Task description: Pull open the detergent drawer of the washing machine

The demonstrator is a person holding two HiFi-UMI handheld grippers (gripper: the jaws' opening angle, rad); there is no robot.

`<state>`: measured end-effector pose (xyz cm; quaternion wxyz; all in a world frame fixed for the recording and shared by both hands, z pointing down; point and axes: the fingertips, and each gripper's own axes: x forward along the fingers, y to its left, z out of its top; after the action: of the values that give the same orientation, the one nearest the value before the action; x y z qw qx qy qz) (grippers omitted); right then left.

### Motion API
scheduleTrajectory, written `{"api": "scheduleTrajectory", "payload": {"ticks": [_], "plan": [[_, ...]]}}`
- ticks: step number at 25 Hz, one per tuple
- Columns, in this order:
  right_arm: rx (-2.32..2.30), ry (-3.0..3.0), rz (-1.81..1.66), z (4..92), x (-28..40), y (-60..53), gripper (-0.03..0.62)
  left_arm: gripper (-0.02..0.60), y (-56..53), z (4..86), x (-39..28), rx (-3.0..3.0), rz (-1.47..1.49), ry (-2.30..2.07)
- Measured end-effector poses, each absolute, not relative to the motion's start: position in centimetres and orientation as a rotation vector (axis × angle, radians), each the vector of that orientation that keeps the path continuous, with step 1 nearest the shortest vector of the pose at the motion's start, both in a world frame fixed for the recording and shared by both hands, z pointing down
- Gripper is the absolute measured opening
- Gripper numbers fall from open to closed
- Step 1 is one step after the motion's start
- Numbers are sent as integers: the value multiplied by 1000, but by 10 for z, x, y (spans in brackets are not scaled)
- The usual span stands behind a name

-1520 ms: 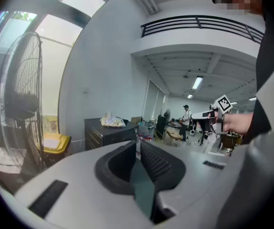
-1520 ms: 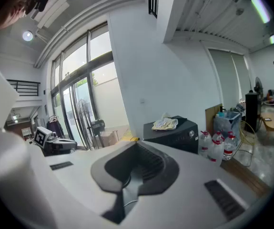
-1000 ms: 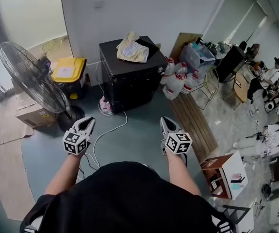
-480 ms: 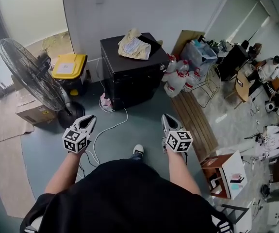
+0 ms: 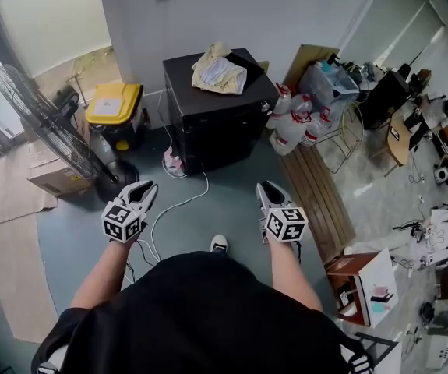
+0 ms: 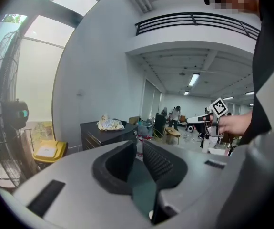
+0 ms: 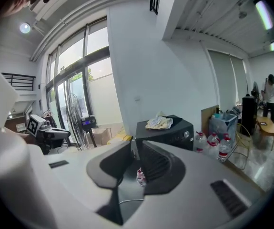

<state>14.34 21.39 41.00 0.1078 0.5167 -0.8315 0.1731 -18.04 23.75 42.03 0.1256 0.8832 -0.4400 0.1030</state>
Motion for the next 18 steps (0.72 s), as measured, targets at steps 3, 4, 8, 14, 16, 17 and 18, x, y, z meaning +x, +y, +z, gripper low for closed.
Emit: {"api": "scheduleTrajectory", "payload": {"ticks": [3,4,8,14,16,17,18], "plan": [[1500,-2451,522,416,156,196,114,91,222,420,-165,2571,309,-1279],[1494,-2452,527,418,160,188,120,103,215,420,-160,2571,308,-1277],[1464,-2456,536,424,175,152,152,135,186,423,-141,2557,314,-1284],[1402,-2483,528,429,196,99,170,164,145,422,-117,2523,323,-1329],[1386,-2498,527,431,203,80,175,169,133,423,-110,2510,334,-1346],[1376,-2509,525,431,205,71,178,172,127,423,-107,2503,339,-1355],[1366,-2520,523,432,207,62,180,175,121,423,-105,2495,344,-1365]]}}
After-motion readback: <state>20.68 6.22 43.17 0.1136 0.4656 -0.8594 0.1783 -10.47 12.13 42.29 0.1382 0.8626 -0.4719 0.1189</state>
